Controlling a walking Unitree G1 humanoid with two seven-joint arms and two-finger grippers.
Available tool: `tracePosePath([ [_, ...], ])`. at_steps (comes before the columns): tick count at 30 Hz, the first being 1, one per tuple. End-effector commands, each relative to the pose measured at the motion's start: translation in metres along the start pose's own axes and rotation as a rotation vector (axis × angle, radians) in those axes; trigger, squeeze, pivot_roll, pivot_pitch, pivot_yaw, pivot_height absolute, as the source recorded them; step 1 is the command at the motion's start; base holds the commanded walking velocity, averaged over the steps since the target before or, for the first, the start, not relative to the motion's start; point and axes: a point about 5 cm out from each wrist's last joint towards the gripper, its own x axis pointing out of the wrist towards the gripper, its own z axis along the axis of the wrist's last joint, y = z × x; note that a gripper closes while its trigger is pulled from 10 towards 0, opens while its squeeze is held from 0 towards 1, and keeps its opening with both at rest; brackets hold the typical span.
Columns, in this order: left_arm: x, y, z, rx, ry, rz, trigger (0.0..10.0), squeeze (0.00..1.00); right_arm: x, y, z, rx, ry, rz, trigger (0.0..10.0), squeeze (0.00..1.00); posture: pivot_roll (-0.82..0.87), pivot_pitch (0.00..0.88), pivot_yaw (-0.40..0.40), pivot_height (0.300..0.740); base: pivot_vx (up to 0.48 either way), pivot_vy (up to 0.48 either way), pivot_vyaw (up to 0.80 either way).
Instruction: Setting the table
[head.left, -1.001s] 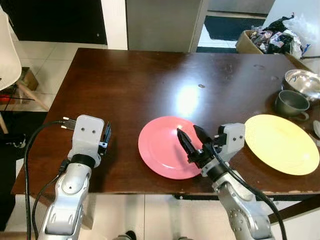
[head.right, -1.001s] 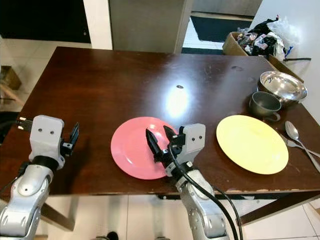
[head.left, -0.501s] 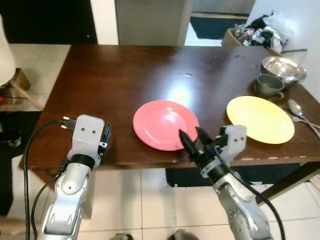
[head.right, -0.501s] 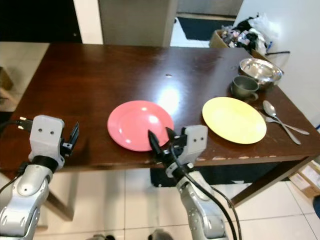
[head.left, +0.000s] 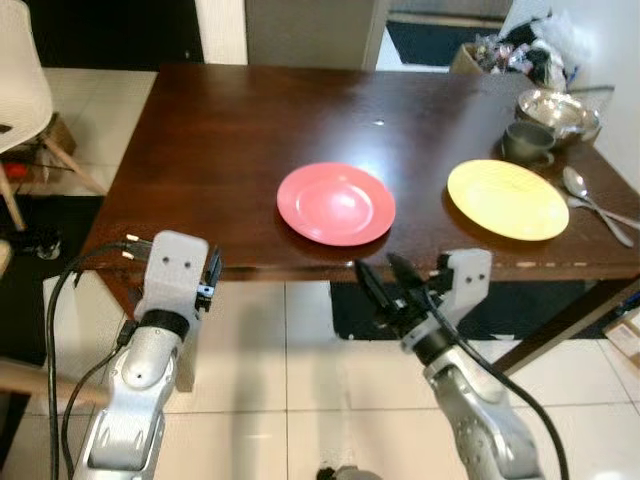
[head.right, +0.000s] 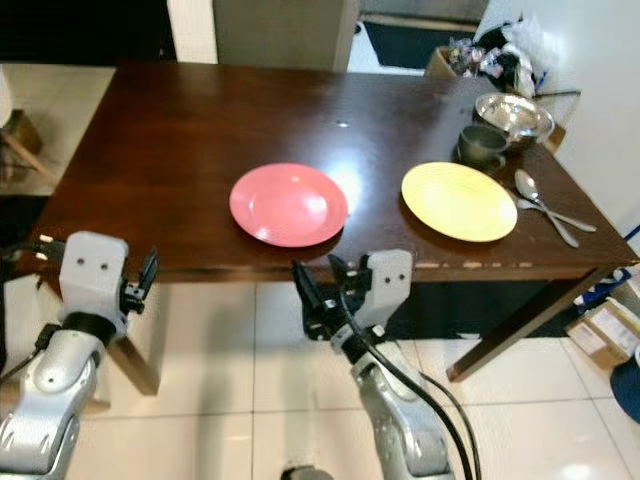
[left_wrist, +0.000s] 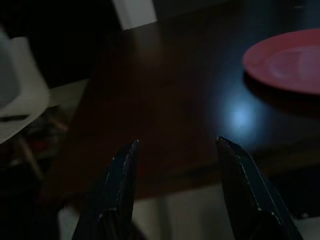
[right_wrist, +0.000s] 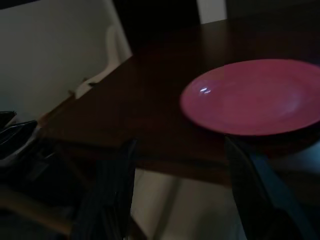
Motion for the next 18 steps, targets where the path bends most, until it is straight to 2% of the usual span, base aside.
tracePosePath([
  [1, -0.0015, -0.0036, -0.0034, 0.000, 0.017, -0.006, 10.0, 0.00, -0.0025, -0.0043, -0.0016, -0.003, 0.013, -0.016, 10.0, 0.00, -0.10, 0.019, 0.025, 0.740, -0.292, 0.000, 0.00],
  [18, -0.0021, -0.0034, -0.0040, 0.002, 0.020, -0.007, 10.0, 0.00, -0.0026, -0.0033, -0.0024, 0.000, 0.017, -0.010, 10.0, 0.00, -0.10, 0.022, 0.023, 0.740, -0.291, 0.000, 0.00],
])
